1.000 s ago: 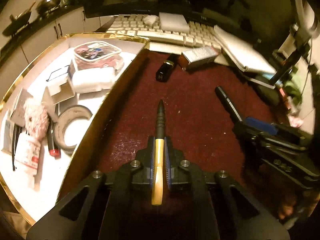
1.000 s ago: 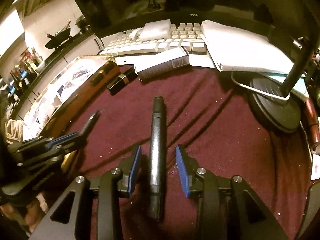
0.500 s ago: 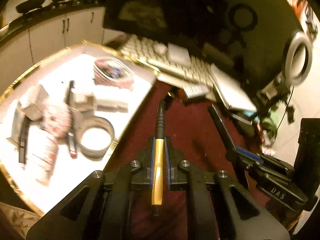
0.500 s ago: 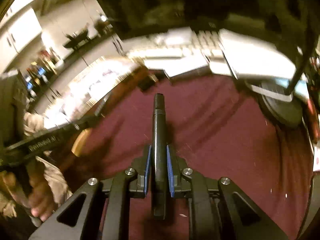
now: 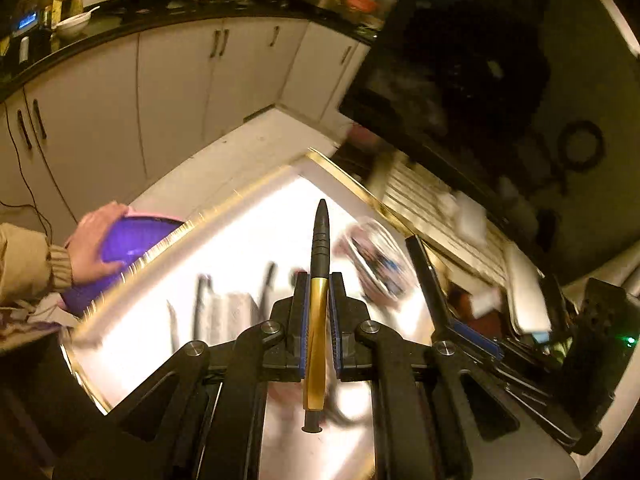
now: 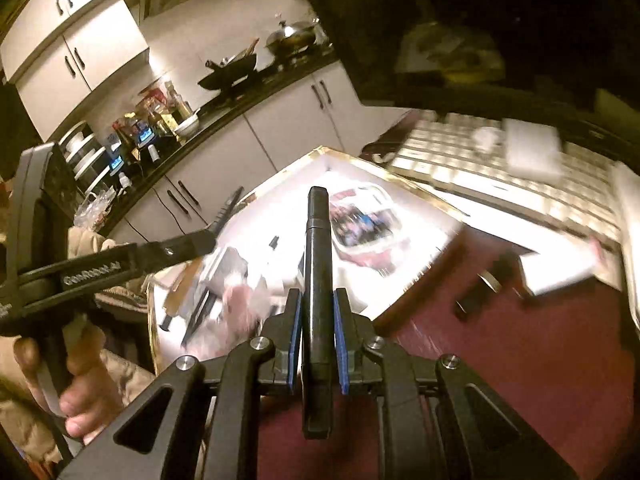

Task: Organize objects
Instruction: 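Carry both pens over the white tray with both tools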

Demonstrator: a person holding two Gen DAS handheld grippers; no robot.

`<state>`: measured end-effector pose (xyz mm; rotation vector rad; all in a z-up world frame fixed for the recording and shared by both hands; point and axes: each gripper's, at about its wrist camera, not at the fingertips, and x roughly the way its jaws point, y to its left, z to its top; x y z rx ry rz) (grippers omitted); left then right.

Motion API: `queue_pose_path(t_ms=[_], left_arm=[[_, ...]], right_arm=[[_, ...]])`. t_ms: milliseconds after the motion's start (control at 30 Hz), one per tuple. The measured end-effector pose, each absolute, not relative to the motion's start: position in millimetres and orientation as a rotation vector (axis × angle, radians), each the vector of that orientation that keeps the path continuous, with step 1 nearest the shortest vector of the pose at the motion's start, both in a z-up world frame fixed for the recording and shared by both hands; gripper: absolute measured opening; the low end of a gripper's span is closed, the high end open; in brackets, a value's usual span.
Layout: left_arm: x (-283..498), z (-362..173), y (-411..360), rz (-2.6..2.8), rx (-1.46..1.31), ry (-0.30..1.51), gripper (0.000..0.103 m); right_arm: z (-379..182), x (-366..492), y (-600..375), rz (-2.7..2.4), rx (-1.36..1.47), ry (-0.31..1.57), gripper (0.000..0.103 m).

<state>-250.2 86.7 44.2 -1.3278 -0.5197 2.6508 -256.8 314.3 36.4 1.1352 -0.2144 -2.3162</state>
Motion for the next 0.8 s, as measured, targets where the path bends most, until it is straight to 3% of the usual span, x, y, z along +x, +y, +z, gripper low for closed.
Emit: queue_pose_path(t_ms=[167, 533, 800], left_arm=[[-297, 8, 84, 2.611, -1.489, -0.474, 0.008], [-321, -21, 84, 2.553, -1.608, -0.437, 0.008], [-318, -13, 78, 2.602, -1.548, -0.435, 0.008]], right_arm=[[34, -299, 285, -2.281, 1.172, -0.180, 0.014], [20, -360, 249, -2.244, 1.275, -0.162, 0.014], [3, -370, 232, -2.272, 1.325, -0.116, 0.014]])
